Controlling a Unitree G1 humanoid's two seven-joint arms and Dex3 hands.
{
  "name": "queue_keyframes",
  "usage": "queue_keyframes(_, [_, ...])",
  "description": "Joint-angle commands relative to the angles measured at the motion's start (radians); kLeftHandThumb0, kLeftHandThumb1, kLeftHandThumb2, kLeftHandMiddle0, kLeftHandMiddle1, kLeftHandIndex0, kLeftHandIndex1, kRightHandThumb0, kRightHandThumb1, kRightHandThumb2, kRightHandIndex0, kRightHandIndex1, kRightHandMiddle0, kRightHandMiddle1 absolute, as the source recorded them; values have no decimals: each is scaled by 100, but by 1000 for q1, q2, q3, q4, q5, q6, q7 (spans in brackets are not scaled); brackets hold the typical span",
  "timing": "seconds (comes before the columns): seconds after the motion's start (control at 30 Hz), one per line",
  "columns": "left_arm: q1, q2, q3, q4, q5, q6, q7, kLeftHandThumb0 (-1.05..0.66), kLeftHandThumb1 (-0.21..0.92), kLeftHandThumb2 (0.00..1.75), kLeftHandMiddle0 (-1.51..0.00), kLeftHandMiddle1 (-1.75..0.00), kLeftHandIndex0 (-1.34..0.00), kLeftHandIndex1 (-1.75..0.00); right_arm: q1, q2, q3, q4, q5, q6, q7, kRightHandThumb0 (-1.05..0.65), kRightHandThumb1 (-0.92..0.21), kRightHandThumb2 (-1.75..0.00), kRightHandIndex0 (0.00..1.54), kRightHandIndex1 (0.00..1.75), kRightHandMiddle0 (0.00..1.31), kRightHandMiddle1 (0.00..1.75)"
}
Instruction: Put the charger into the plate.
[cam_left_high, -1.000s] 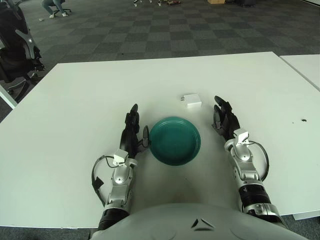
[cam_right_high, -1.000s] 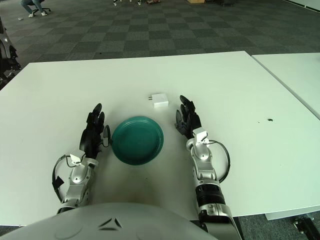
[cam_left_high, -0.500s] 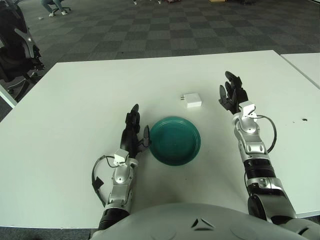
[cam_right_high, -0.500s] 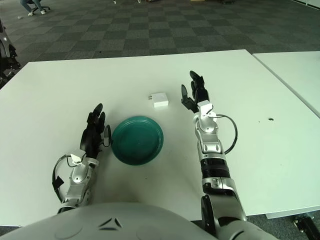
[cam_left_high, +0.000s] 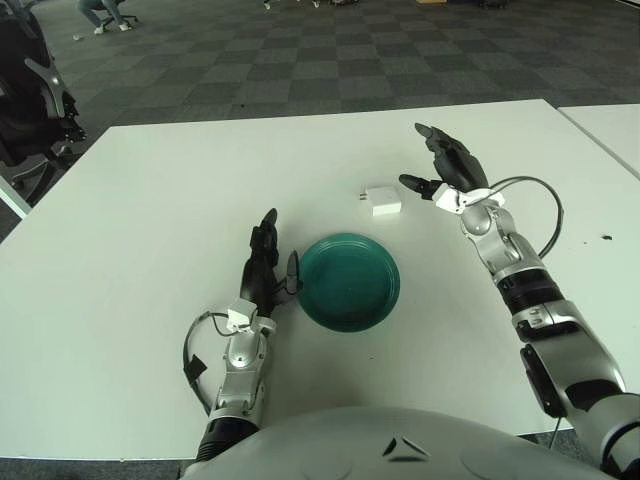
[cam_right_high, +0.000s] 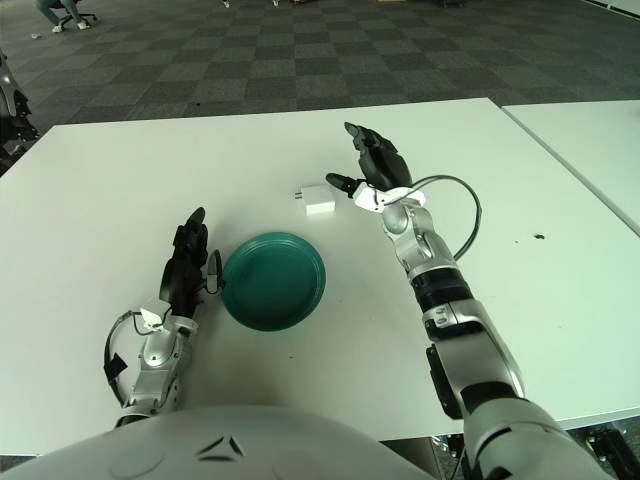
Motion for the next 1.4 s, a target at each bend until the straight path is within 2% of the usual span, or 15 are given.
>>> queue_keyframes(0.0, [71,-67,-19,112,-34,4,1,-77,92,84,-16,0,0,-45,-65,-9,53,46,-52,-10,-13,-90,-92,-38,4,0,0,21])
queue_keyframes(0.27, [42,-61,-10,132,-34,13,6,-77,92,84,-15,0,0,-47,-151,27,155,217,-105,-37,-26,-94,-92,-42,4,1,0,20])
queue_keyframes(0.43, [14,-76,8,165,-83,2,-18,-76,92,83,-19,-1,0,-60,-222,60,208,382,-109,-59,10,-92,-92,-43,7,2,0,20])
queue_keyframes(0.63, [-4,-76,12,192,-69,-12,0,-78,92,83,-21,-1,0,-75,-257,78,260,514,-125,-70,2,-88,-92,-43,9,1,0,16])
queue_keyframes(0.87, [-23,-72,35,245,-89,-9,-15,-83,92,81,-23,-1,0,-80,-283,103,298,580,-138,-65,-11,-87,-92,-46,7,0,0,7])
queue_keyframes(1.0, [-68,-57,68,325,-113,-18,-44,-86,92,79,-24,-1,0,-81,-292,124,324,608,-153,-56,-12,-86,-92,-48,7,1,0,5])
queue_keyframes(1.37, [-88,-48,66,338,-76,-19,-47,-90,92,79,-25,-1,-1,-82,-325,152,384,709,-184,-17,11,-83,-92,-51,8,1,0,2])
